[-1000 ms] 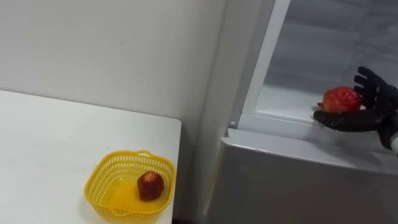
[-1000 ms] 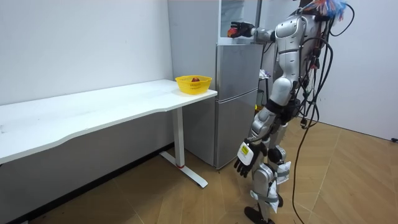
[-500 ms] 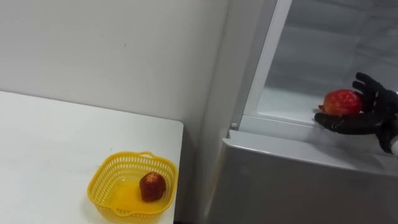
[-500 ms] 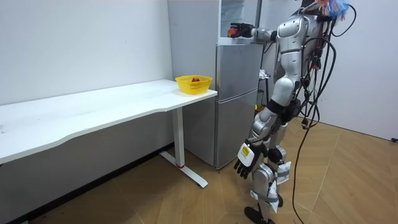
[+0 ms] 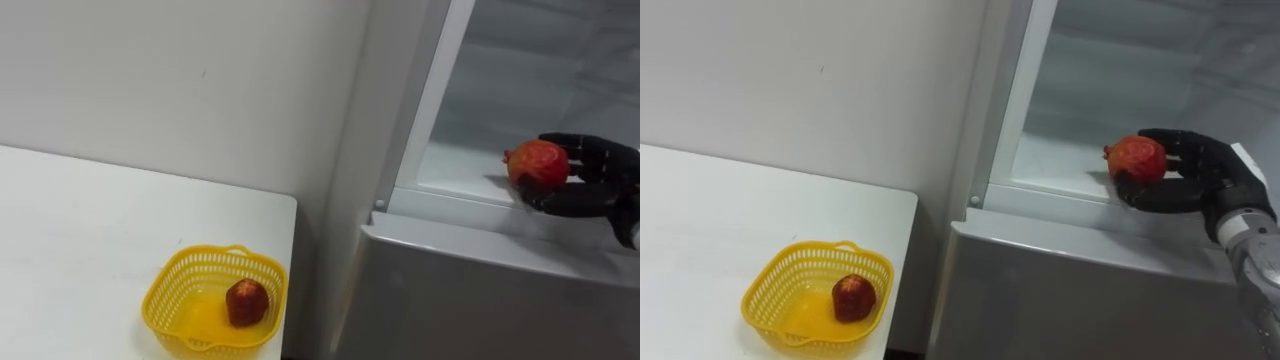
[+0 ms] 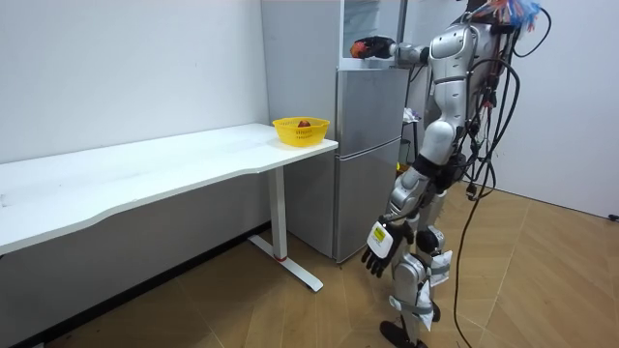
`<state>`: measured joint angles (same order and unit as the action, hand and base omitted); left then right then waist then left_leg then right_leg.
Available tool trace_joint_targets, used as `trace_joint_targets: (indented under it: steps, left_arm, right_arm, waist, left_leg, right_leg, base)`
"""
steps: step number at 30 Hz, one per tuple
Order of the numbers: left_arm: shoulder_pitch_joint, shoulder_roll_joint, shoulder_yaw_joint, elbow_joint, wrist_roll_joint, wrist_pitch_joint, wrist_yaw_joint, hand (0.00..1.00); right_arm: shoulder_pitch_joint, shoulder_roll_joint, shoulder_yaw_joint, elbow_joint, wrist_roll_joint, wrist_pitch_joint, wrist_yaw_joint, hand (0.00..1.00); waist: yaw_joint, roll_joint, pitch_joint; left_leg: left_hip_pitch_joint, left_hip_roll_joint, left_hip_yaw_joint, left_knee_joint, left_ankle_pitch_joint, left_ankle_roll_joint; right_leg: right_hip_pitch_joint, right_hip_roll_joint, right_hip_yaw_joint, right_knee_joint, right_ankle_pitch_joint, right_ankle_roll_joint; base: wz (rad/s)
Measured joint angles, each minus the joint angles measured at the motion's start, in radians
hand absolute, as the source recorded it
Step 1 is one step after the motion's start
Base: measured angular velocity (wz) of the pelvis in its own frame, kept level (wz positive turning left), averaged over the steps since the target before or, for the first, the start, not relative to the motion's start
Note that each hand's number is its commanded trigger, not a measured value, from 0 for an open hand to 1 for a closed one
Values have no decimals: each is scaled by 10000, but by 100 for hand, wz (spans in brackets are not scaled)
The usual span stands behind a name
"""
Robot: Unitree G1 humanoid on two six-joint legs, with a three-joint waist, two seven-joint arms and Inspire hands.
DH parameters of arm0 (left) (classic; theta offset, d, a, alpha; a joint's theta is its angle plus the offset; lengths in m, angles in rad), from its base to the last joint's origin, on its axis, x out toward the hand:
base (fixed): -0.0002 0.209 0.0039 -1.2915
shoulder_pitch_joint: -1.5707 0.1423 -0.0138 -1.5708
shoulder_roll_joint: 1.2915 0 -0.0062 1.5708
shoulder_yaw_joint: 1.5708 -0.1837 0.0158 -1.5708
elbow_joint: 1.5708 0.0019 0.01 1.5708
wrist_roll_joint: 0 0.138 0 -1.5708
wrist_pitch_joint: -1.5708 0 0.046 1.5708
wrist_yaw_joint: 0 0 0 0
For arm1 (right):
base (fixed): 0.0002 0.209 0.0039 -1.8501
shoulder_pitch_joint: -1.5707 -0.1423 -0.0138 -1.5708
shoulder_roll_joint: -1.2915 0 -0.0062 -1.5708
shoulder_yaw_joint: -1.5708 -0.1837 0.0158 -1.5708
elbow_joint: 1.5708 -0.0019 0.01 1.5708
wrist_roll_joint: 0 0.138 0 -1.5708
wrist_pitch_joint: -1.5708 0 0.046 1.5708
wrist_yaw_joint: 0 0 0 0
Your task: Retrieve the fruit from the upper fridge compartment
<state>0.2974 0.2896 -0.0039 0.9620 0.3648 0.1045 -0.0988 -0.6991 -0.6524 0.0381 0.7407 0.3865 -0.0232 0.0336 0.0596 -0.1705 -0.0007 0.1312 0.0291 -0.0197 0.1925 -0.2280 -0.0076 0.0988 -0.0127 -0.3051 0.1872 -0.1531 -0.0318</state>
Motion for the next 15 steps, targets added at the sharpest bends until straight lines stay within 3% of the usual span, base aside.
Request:
trace_joint_targets:
  steps: [15]
  left_arm:
    - [-64,7,0,7,-6,0,62,0]
  right_arm:
    - [-42,-2,7,-145,79,2,-209,100]
  waist:
    - [4,61,41]
  left_leg:
    - [-15,-3,-6,-76,-2,0]
  right_leg:
    - [-12,6,47,-21,-1,1]
  base:
    - [0]
